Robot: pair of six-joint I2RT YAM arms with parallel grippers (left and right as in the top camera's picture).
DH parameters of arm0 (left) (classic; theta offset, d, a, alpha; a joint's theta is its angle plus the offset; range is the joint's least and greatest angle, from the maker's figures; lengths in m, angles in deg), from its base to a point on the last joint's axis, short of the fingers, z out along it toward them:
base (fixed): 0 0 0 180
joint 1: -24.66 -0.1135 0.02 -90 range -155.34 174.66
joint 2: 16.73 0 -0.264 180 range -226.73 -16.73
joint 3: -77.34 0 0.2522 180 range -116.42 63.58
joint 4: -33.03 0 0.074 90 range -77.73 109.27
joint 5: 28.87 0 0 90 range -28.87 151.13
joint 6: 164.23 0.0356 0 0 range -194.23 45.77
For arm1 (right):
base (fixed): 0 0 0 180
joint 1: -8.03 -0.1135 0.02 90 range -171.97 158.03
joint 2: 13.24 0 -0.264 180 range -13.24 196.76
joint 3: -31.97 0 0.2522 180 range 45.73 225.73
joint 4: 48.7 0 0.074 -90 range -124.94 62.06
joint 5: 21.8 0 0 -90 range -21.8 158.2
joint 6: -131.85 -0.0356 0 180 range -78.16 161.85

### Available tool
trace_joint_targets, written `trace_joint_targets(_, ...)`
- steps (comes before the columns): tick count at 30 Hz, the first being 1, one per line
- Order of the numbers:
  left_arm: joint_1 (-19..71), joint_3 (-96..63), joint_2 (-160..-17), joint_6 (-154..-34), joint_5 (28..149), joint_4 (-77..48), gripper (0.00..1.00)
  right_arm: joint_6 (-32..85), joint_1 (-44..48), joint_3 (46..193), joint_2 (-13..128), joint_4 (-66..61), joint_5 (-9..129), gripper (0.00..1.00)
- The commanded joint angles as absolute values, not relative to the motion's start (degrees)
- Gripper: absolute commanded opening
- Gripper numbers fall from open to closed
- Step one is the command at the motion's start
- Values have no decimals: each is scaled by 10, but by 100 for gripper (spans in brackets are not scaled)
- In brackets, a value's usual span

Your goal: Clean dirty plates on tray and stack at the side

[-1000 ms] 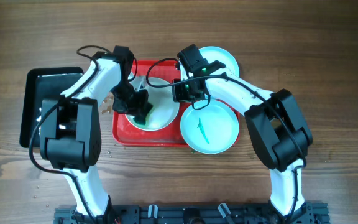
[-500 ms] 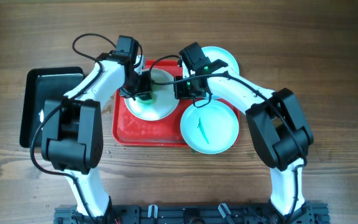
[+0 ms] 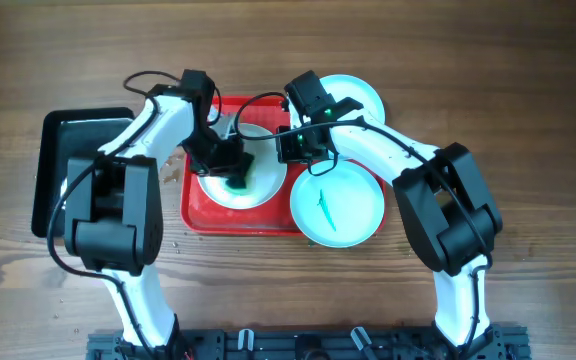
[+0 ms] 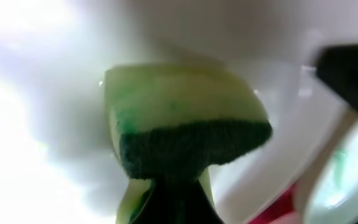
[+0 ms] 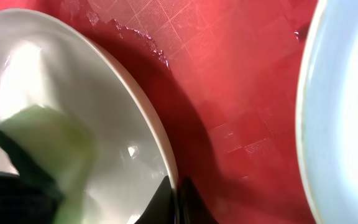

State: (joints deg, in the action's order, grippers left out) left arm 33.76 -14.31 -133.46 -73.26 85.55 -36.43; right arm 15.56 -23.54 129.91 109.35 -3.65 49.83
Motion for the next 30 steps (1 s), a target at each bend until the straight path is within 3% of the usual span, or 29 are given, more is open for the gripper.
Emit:
trace_joint_targets(1, 343, -135, -1350, -689, 956, -316, 4, 157, -234, 1312, 1102, -38, 493, 4)
trace_joint_targets(5, 342, -135, -1350, -748, 901, -223, 4, 152, -234, 1312, 1102, -39, 495, 4)
trace_joint_targets(10, 342, -138, -1350, -900, 596, -164, 4, 153, -234, 1312, 1102, -37, 497, 4)
trace_joint_targets(12, 341, -154, -1349, -916, 541, -190, 4, 153, -234, 1312, 1102, -37, 498, 4)
trace_joint_targets(25, 318, -428, -1298, -916, 525, -520, 4, 147, -234, 1312, 1102, -36, 504, 4)
trace_joint_targets(30, 249, -438, -1285, -916, 525, -573, 4, 116, -237, 1304, 1106, -43, 508, 18)
